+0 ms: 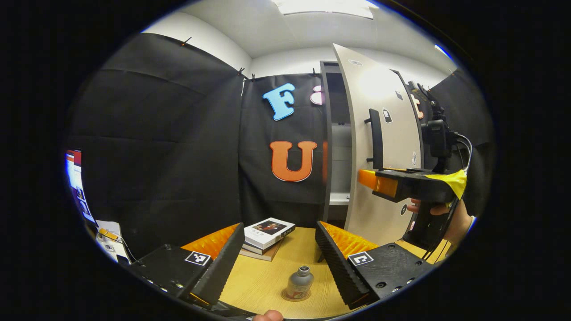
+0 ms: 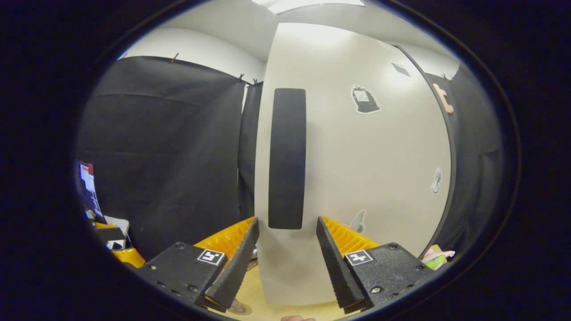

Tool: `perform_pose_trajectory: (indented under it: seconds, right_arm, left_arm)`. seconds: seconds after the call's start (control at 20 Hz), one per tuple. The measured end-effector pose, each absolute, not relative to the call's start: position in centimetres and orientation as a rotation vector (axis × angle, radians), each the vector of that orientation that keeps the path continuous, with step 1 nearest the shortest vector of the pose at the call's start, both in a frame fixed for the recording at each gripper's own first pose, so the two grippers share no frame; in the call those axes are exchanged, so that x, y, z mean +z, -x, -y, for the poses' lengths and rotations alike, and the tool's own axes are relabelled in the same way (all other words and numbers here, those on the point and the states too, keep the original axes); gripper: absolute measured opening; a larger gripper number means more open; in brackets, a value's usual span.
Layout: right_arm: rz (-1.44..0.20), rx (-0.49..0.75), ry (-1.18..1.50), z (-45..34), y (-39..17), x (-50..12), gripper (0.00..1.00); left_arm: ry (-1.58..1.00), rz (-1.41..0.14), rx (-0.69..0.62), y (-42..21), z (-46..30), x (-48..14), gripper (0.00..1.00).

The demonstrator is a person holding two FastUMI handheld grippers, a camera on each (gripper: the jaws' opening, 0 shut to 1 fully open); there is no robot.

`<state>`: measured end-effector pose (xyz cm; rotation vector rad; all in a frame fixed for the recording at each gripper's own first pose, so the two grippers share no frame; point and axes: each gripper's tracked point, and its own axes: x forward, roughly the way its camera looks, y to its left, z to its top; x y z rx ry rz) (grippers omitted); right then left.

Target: Open the cabinet door with the right hand, grasp the bottle in the cabinet with the left hand and place it on the coaster, then close the cabinet door with the right hand.

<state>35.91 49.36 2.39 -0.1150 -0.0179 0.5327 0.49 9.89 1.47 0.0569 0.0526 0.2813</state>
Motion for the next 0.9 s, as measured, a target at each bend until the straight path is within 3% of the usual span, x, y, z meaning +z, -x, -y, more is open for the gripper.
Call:
perform_pose_trajectory:
  seconds: [0.3,0.9]
  right_arm:
    - [0.010,0.512,0.101,-45.0,-32.4,2.6,0.84]
    - [0.052,0.169,0.070,-27.4,-22.3,4.1,0.85]
  left_arm:
    - [-0.056,-0.050,0.257,-1.2,-9.2,1.5,0.96]
    - [-0.051,-0.029,0.069,-2.9,-0.9,1.2,0.96]
